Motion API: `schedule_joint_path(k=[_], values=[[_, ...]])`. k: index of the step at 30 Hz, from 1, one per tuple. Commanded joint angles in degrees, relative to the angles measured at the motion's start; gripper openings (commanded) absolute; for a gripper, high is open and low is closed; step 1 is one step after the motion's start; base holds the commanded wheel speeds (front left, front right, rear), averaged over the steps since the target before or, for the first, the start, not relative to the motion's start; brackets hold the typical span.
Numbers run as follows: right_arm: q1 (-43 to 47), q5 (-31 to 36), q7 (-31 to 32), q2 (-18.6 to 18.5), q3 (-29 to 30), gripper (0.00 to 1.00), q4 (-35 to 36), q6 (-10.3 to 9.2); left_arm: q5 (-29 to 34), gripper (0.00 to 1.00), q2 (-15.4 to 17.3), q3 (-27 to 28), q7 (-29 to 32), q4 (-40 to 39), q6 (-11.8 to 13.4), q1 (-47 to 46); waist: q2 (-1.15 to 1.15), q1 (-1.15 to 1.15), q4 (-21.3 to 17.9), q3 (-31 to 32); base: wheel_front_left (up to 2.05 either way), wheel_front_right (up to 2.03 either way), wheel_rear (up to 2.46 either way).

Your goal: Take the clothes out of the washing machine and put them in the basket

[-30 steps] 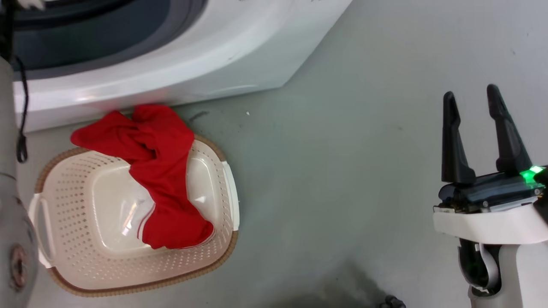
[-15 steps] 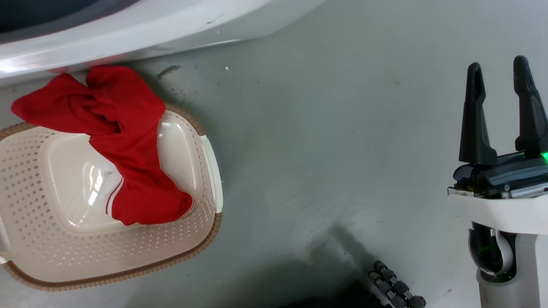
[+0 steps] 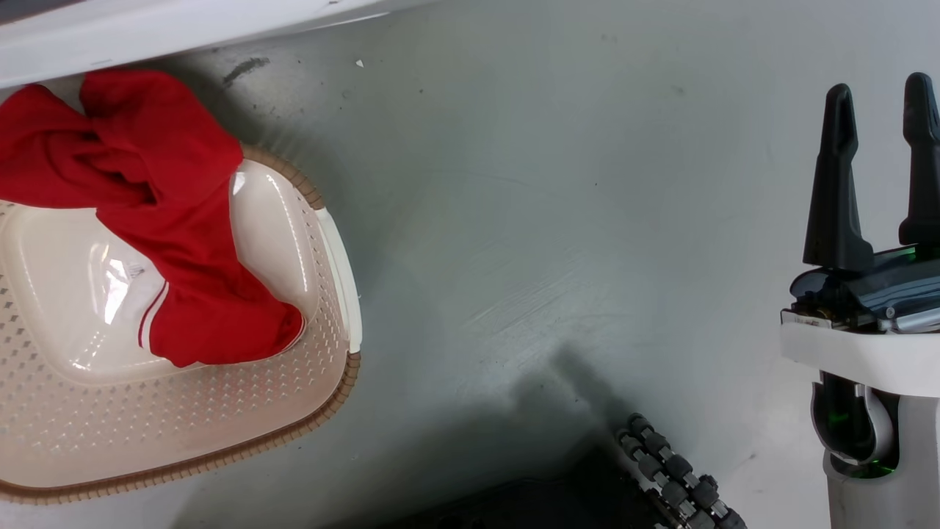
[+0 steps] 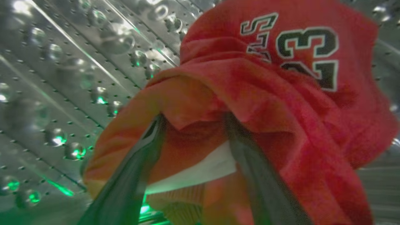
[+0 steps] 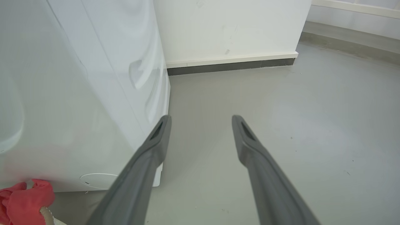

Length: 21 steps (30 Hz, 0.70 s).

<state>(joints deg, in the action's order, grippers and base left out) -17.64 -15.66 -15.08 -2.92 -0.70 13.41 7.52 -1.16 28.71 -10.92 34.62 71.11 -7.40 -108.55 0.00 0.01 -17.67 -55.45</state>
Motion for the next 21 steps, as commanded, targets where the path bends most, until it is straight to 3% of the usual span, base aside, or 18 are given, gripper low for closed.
schedule_joint_path(k=[1,5,6,7,21], values=[[-1.1,-0.3,-0.1,0.1,0.0,1.0,0.4,-0.05,-0.2,1.0,0.4,-0.2,-0.2,0.4,0.0,-0.6,0.0,-0.01,-0.1,-0.5,0.0,0.0,0.0],[-1.5,-0.6,-0.1,0.1,0.4,1.0,0.2,-0.05,-0.7,1.0,0.1,-0.9,0.1,1.1,0.0,0.1,0.0,-0.01,0.0,-0.8,0.0,0.0,0.0],[-1.5,-0.6,-0.1,0.1,0.3,1.0,0.1,-0.05,-1.1,0.9,0.0,-0.9,0.2,1.2,0.0,0.3,0.0,-0.01,0.0,-0.7,0.0,0.0,0.0],[-1.4,-0.6,-0.1,0.1,0.4,1.0,0.1,-0.05,-1.0,0.0,-0.4,-1.5,0.4,1.3,0.0,0.6,0.0,-0.01,0.0,-0.6,0.0,0.0,0.0],[-1.3,0.0,-0.1,0.1,-0.1,1.0,-0.7,-0.05,-5.2,0.0,0.1,-5.5,-15.4,-1.0,0.0,4.8,0.0,-0.01,0.9,3.6,0.0,0.0,0.0]])
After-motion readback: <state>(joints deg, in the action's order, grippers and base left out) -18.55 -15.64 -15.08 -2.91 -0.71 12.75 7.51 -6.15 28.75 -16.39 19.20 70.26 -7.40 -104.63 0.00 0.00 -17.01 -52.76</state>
